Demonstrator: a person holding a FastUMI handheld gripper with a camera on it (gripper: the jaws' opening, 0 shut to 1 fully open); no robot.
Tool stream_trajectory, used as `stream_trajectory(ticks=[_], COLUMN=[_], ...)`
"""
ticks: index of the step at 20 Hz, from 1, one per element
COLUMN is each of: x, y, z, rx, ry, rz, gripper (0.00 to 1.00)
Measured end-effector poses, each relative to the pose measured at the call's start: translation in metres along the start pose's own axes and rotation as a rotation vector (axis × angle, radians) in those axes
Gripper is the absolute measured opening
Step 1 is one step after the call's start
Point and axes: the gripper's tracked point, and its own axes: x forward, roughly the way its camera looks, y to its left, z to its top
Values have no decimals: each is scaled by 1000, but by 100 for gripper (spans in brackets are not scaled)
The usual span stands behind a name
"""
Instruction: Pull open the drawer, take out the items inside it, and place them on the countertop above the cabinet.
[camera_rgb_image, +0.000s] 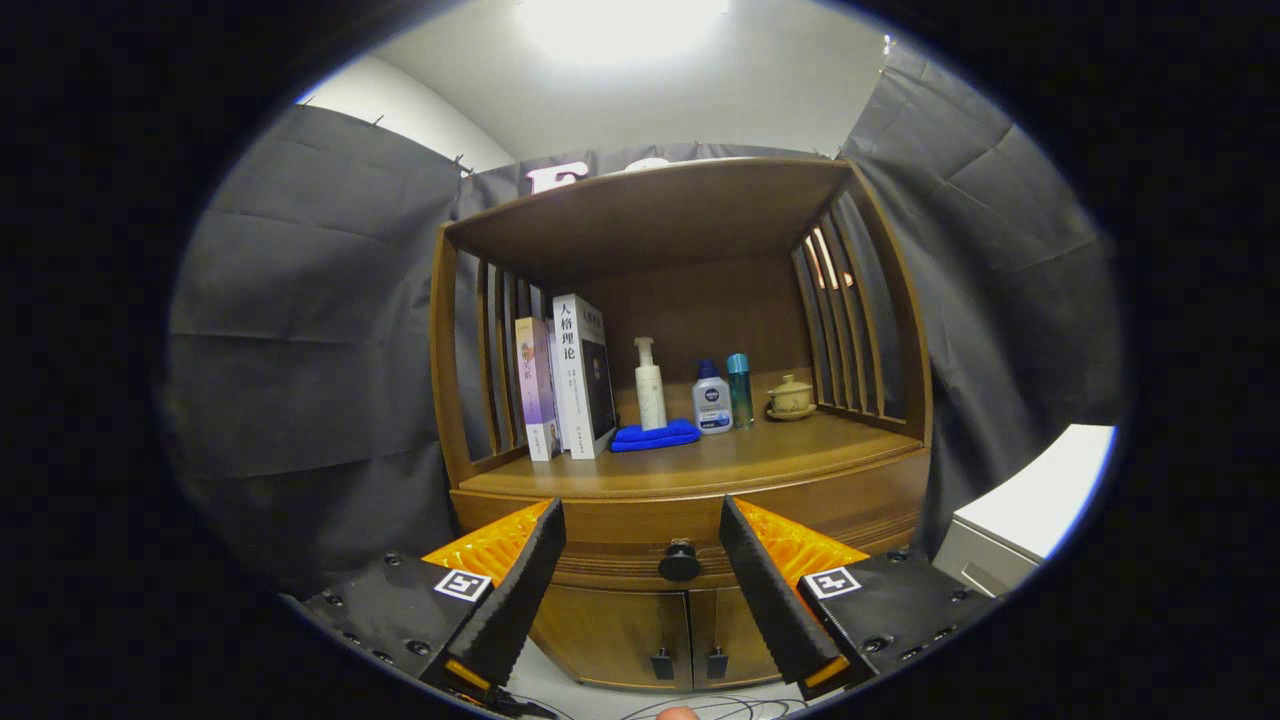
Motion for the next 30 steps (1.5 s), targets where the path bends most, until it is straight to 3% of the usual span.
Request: stream_trajectory(ticks=[10,22,26,30], x=[71,108,111,113], y=[-10,-25,-27,-32], z=[-44,-106,-109,-111], rx=[-81,-25,-45,-38], ry=[120,293,298,312], rz=[-24,-64,-76,-93], gripper=[98,98,75,61])
